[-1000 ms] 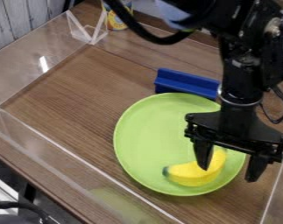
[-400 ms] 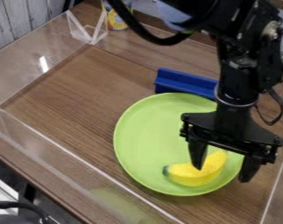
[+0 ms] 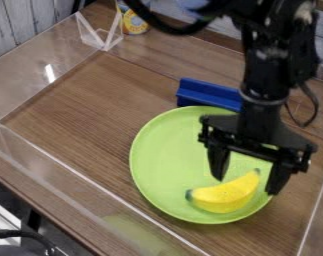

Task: Put the banana in the green plate

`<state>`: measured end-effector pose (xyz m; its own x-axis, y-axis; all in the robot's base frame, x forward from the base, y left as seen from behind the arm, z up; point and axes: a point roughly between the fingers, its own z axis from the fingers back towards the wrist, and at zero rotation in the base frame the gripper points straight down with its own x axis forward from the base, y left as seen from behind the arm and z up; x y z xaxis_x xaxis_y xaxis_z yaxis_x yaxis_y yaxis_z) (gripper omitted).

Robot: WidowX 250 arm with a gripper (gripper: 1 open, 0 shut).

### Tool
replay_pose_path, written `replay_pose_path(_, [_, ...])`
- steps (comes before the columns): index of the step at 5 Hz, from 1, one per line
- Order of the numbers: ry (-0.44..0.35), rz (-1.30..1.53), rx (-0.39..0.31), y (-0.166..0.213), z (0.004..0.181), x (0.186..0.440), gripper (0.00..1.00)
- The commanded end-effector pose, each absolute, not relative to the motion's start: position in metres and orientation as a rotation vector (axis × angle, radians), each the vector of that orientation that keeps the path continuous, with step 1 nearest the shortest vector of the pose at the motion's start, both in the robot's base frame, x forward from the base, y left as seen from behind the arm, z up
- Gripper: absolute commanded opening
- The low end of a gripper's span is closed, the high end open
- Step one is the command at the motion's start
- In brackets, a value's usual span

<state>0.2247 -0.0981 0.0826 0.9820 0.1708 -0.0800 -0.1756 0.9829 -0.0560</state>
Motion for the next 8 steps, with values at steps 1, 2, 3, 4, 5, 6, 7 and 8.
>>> replay_pose_path(1, [-0.002,0.184,-0.088,-0.087,0.121,0.237,1.00])
replay_pose_path(2, [-0.019,0.179,-0.075,-0.065,0.153,0.243,1.00])
replay_pose_path(3, [-0.041,0.197,-0.066,-0.021,0.177,0.250,1.00])
replay_pose_path(4, [-0.056,0.208,-0.067,0.021,0.178,0.250,1.00])
replay_pose_path(5, [-0.062,0.209,-0.068,0.059,0.169,0.246,1.00])
replay_pose_path(6, [-0.059,0.207,-0.065,0.082,0.158,0.239,1.00])
replay_pose_path(7, [-0.049,0.212,-0.084,0.076,0.152,0.234,1.00])
replay_pose_path(8, [-0.047,0.197,-0.091,0.071,0.145,0.237,1.00])
